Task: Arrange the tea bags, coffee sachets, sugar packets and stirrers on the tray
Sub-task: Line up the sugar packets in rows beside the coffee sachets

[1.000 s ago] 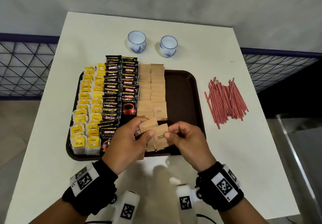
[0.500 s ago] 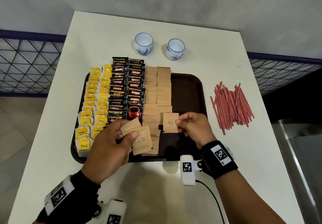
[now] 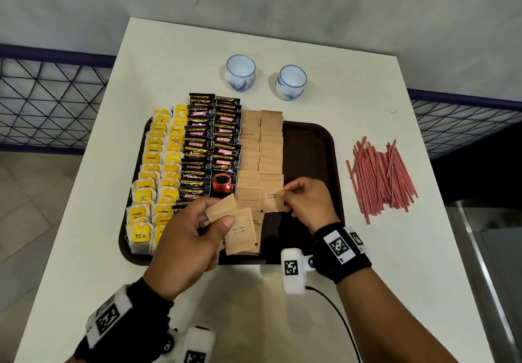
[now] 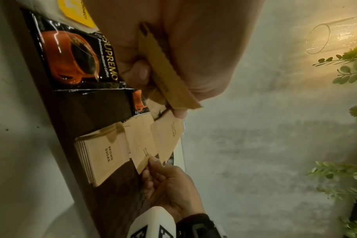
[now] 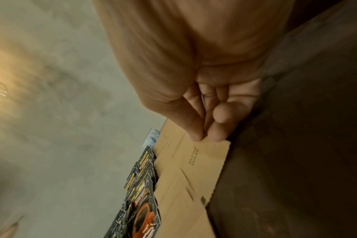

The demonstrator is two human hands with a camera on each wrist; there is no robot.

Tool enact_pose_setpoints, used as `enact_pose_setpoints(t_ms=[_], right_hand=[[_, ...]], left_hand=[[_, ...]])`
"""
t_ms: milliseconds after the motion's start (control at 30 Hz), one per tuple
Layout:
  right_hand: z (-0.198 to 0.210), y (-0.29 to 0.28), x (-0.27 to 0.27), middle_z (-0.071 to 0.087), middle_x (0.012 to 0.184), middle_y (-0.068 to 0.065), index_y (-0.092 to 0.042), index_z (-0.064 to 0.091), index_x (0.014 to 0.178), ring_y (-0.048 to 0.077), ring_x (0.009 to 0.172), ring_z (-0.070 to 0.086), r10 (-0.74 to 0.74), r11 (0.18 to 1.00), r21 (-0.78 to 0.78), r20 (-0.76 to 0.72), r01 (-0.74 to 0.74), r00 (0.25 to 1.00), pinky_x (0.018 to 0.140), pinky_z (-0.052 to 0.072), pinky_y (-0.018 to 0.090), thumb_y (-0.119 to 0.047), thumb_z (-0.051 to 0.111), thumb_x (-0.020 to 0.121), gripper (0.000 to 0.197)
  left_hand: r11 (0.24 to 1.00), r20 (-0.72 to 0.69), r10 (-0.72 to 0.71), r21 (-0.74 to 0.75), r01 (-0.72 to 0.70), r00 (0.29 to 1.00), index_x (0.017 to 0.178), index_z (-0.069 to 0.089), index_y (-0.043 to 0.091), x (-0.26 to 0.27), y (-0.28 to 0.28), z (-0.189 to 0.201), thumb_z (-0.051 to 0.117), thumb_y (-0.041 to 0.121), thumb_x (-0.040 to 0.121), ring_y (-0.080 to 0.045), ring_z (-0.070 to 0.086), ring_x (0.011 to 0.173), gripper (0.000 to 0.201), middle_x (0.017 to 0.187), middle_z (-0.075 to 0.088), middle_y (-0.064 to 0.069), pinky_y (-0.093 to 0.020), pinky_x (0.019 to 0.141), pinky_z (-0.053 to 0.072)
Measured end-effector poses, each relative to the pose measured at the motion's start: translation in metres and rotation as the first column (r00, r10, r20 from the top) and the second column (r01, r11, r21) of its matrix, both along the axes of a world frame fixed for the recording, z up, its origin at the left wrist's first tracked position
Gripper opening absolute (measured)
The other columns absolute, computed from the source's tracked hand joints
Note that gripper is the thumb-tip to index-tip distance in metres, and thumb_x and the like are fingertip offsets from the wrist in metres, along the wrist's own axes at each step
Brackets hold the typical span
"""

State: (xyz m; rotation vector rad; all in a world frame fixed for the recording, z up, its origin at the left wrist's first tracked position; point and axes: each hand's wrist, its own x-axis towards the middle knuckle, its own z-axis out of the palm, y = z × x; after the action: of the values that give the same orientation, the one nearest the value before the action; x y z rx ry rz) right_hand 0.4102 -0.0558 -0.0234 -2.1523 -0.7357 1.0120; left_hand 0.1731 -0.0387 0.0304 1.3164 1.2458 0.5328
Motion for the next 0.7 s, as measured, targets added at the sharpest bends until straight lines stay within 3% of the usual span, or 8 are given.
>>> enact_pose_setpoints(t_ms=[67,167,233,333,400,467,600,700], right_hand=[[0.003,0.000,-0.001,0.072,0.066,0.005,-0.017,0.066,0.081,0.022,0.061,0.069,-0.022,1.000,0.018,-0.018,0.022,1.000,0.056,0.055,0.033,-0.014,0.075,0.080,0.009],[0.016,-0.005,-0.004,0.072,0.076,0.001,-0.021,0.067,0.084,0.016,0.066,0.070,-0.008,0.998,0.068,0.024,0.006,1.000,0.058,0.051,0.029,-0.023,0.076,0.083,0.009],[0.035,-0.013,-0.011,0.070,0.078,-0.002,-0.018,0.069,0.088,0.014,0.066,0.066,0.054,0.989,0.139,-0.062,-0.045,0.997,0.056,0.046,0.023,-0.024,0.076,0.085,0.010],[0.061,-0.027,-0.025,0.066,0.074,-0.002,-0.010,0.069,0.093,0.016,0.060,0.061,0.214,0.963,0.223,-0.300,-0.150,0.930,0.046,0.040,0.023,-0.015,0.078,0.084,0.013],[0.067,-0.033,-0.030,0.066,0.072,-0.001,-0.009,0.070,0.090,0.015,0.058,0.062,0.286,0.948,0.228,-0.308,-0.221,0.907,0.045,0.040,0.022,-0.010,0.079,0.082,0.013],[0.065,-0.037,-0.031,0.065,0.066,-0.002,-0.006,0.068,0.085,0.012,0.054,0.061,0.276,0.951,0.217,-0.278,-0.220,0.920,0.044,0.041,0.021,-0.005,0.078,0.082,0.010],[0.060,-0.040,-0.028,0.063,0.061,0.002,-0.006,0.067,0.082,0.013,0.052,0.059,0.217,0.965,0.208,-0.287,-0.161,0.933,0.043,0.041,0.023,-0.002,0.073,0.086,0.008],[0.056,-0.042,-0.012,0.064,0.063,0.012,0.001,0.066,0.086,0.017,0.052,0.059,0.145,0.976,0.202,-0.303,-0.085,0.942,0.043,0.041,0.023,0.001,0.068,0.089,0.004]], left_hand=[[1.000,0.006,-0.004,0.003,0.004,1.000,0.099,0.065,0.039,0.002,0.001,-0.001,0.067,0.017,0.093,-0.013,0.073,0.081,0.023,0.092,0.076,0.018,-0.046,0.067,0.061],[1.000,0.027,-0.018,0.007,0.017,0.999,0.103,0.066,0.037,0.007,0.002,0.000,0.066,0.018,0.094,-0.010,0.072,0.080,0.021,0.093,0.075,0.020,-0.027,0.058,0.055],[0.999,0.031,-0.028,0.016,0.027,0.999,0.104,0.066,0.035,0.010,0.003,0.000,0.066,0.018,0.094,-0.010,0.071,0.077,0.019,0.092,0.075,0.018,-0.022,0.054,0.053],[0.997,0.055,-0.047,0.058,0.043,0.997,0.103,0.068,0.030,0.015,0.006,-0.001,0.069,0.016,0.092,-0.005,0.071,0.082,0.018,0.091,0.076,0.015,-0.022,0.066,0.055],[0.995,0.070,-0.067,0.077,0.062,0.995,0.103,0.069,0.029,0.018,0.006,-0.003,0.072,0.016,0.090,-0.006,0.071,0.085,0.019,0.091,0.076,0.013,-0.023,0.071,0.055],[0.993,0.084,-0.085,0.089,0.077,0.993,0.102,0.070,0.028,0.023,0.005,-0.004,0.073,0.015,0.088,-0.007,0.072,0.086,0.019,0.091,0.076,0.012,-0.025,0.073,0.057],[0.994,0.091,-0.079,0.087,0.071,0.993,0.103,0.070,0.026,0.026,0.003,-0.005,0.067,0.013,0.093,-0.007,0.072,0.083,0.017,0.093,0.076,0.015,-0.020,0.066,0.055],[0.995,0.039,-0.038,0.097,0.034,0.999,0.101,0.068,0.037,0.019,0.006,-0.004,0.063,0.017,0.096,-0.006,0.071,0.080,0.021,0.093,0.075,0.022,-0.028,0.066,0.055]])
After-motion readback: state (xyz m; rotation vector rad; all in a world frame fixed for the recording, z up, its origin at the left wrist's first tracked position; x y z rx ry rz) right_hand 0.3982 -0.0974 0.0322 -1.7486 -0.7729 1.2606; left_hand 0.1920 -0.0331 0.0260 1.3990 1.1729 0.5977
